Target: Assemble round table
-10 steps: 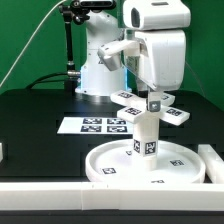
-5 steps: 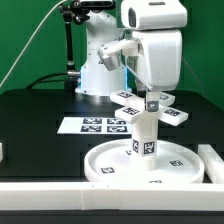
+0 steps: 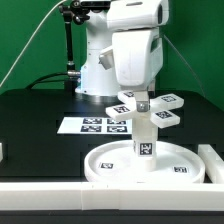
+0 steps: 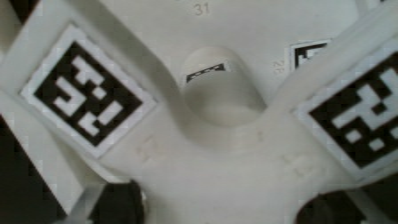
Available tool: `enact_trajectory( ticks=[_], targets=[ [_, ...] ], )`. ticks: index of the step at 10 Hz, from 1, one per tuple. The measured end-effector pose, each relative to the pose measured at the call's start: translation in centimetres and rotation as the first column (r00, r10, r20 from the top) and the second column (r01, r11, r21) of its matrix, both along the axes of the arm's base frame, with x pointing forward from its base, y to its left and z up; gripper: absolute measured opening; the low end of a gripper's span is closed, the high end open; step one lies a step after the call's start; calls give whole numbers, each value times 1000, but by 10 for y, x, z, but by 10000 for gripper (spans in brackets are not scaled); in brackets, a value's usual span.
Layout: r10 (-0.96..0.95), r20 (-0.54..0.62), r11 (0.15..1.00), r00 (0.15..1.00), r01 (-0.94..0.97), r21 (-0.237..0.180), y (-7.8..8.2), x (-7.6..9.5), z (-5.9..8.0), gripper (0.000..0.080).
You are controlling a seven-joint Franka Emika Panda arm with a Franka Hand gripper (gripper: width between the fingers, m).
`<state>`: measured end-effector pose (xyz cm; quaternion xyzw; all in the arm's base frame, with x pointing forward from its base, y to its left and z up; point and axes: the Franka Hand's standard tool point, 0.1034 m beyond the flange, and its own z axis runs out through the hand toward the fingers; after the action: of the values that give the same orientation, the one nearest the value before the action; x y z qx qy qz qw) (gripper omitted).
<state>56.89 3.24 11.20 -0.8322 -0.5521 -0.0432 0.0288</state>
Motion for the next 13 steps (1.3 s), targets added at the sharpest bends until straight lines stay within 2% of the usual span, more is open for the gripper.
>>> enact_trajectory(
  ticks=[2, 5, 7, 10, 12, 13],
  targets=[
    [-208, 16, 978, 978, 208, 27, 3, 0, 0, 430],
    [-366, 7, 930, 931, 366, 42, 3, 2, 1, 430],
    [-503, -8, 863, 864, 503, 50, 2, 3, 2, 430],
    [-729, -24, 681, 684, 728, 75, 5, 2, 2, 428],
    [-852, -37, 515, 522, 848, 122, 5, 5, 3, 427],
    [-870, -39, 484, 492, 865, 130, 5, 6, 3, 427]
  ],
)
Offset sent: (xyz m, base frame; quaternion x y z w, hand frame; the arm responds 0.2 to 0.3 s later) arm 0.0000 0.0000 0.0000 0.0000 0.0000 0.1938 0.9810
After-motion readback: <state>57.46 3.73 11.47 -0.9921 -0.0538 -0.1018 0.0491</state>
